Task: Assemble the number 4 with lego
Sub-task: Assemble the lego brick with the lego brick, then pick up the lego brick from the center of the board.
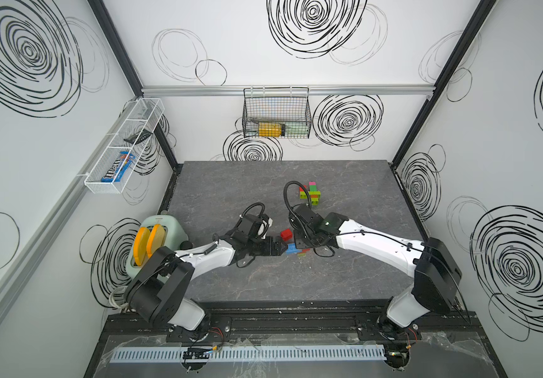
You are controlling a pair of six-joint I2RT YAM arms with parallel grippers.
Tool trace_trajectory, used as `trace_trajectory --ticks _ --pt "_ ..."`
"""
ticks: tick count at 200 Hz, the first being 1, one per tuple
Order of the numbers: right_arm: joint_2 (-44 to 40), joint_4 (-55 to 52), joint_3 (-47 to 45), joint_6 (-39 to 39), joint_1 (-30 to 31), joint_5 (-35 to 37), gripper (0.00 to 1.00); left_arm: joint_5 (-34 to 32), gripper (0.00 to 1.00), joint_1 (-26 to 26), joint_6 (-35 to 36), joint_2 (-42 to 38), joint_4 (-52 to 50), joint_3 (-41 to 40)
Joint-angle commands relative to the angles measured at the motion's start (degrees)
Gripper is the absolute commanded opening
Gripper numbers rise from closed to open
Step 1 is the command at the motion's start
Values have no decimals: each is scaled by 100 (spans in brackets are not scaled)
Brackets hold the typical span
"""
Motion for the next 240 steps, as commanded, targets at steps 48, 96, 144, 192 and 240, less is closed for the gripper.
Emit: trace_trajectory --ticks 48,96,144,192,240 --pt "305 -649 32 86 134 -33 34 -269 96 218 248 -357 -312 348" --pt "215 -611 234 -185 103 30 49 -373 96 250 258 -438 -384 367" --pt "-58 -344 511 -817 15 -289 75 -434 96 288 266 -447 -474 428" --pt "-586 270 776 -1617 -407 -574 79 -716 96 425 159 -570 -523 393" --pt "-1145 2802 -440 -3800 -1236 -1746 81 -839 96 741 -103 -877 -448 156"
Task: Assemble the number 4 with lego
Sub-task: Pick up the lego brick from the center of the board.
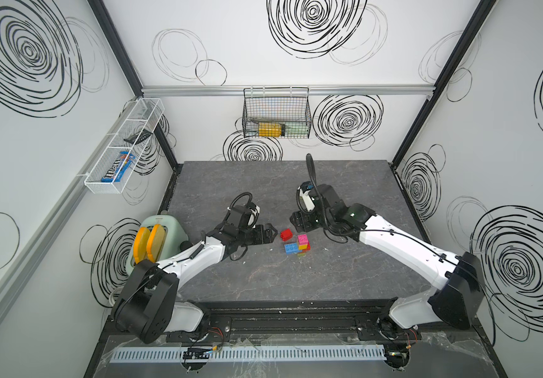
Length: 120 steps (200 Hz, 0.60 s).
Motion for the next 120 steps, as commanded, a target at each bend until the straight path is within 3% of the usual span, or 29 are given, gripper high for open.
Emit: trace_trajectory --ticks 1,30,57,120 --pt "-52 1399 -410 -1300 -356 -821 81 -180 96 140 -173 -237 123 -132" --pt "462 1503 -290 -2447 -815 -1586 81 -179 96 252 -238 -362 107 -269" --pt "1182 975 83 -3789 -983 -1739 80 -178 96 308 -267 -429 107 -346" --pt "3138 -1313 1949 -6345 -1114 -2045 74 -196 96 379 -319 -619 146 -455"
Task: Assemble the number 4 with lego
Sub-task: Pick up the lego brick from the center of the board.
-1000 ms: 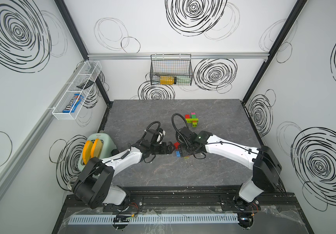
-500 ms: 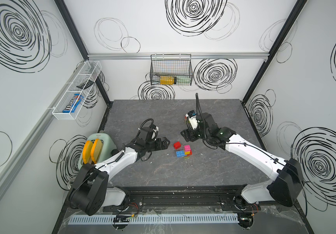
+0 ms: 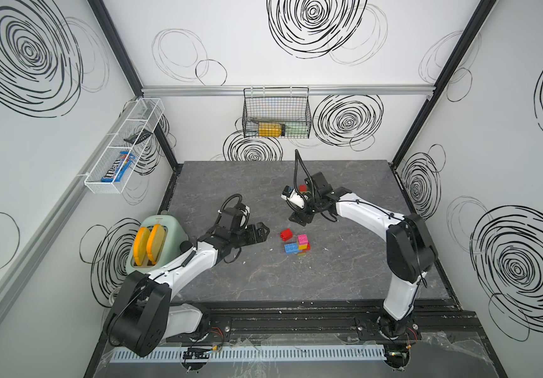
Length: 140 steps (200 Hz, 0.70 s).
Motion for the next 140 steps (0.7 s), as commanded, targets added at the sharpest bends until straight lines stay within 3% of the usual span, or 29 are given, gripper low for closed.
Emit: trace_trajectory --ticks 1,65,140 --pt "463 -1130 537 -1492 -43 -273 74 -58 96 69 -87 -176 165 -97" --pt "1609 -2245 1713 -2797 -5 -988 74 -52 96 322 -67 -391 77 -444" --pt "1672 -2016 1352 -3247 149 -956 75 19 96 598 55 -469 -109 -493"
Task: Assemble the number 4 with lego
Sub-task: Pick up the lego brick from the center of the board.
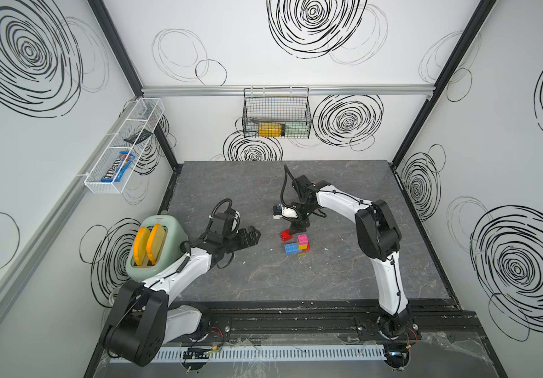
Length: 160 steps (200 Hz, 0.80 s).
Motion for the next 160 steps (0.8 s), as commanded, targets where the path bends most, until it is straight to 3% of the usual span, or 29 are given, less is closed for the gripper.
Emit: trace_trajectory --ticks 1,57,105,160 --pt "-16 -163 -187 -383 62 -118 75 11 96 86 55 -146 -9 -39" --pt "-136 501 -724 -444 284 -5 73 21 96 121 74 -177 -17 -60" --pt "-235 1217 -1051 -416 392 142 66 30 96 134 94 -174 4 -121" --pt "-167 1293 -1006 -399 429 403 58 56 96 161 119 -180 48 -171"
